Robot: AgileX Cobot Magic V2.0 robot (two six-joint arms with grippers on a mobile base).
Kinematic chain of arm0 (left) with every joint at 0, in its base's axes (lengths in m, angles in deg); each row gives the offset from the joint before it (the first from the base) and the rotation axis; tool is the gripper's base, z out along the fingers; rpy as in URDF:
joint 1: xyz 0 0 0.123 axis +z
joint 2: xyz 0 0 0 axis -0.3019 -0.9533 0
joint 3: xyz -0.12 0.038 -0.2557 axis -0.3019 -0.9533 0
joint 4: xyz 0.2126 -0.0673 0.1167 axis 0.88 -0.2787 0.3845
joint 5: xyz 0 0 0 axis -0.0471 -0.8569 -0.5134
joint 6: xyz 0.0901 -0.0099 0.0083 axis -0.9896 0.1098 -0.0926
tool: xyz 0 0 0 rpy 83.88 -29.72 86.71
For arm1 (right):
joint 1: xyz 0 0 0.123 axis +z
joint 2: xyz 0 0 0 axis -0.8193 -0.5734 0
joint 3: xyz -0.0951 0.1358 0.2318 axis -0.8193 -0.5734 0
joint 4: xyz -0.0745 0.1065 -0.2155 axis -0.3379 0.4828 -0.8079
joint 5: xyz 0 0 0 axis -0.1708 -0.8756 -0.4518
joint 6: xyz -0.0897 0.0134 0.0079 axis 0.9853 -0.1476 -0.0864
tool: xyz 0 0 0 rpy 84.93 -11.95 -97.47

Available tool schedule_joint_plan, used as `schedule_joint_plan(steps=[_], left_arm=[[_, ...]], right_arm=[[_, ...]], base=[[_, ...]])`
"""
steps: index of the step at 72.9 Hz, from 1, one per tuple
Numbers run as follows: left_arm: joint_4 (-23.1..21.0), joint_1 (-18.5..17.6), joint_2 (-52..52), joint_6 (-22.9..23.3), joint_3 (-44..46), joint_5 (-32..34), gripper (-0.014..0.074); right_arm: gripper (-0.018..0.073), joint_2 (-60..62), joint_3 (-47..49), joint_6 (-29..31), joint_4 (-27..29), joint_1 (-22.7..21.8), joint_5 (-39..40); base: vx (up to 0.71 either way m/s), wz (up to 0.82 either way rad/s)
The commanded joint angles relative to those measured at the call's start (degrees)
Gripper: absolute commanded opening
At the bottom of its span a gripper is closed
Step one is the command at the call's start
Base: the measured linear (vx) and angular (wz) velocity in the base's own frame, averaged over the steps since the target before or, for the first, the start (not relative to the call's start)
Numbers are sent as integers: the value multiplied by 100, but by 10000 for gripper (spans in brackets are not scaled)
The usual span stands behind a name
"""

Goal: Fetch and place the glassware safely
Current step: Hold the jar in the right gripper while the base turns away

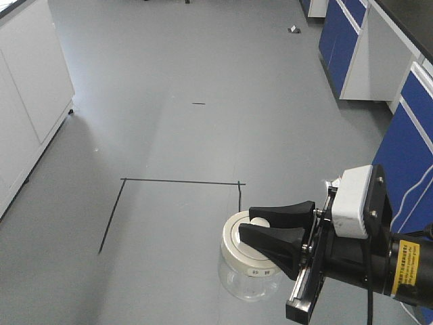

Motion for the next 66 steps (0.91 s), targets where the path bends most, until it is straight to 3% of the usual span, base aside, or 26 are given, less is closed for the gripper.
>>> schedule_joint_plan(steps=[1,66], left_arm=[[-39,-8,-58,43,147,372,-7],[-39,-8,-58,43,147,372,-7]], right_arm=[[-1,83,170,43,312,-10,331],[-1,83,170,43,307,-10,373]], base=[[28,-2],[45,-12]])
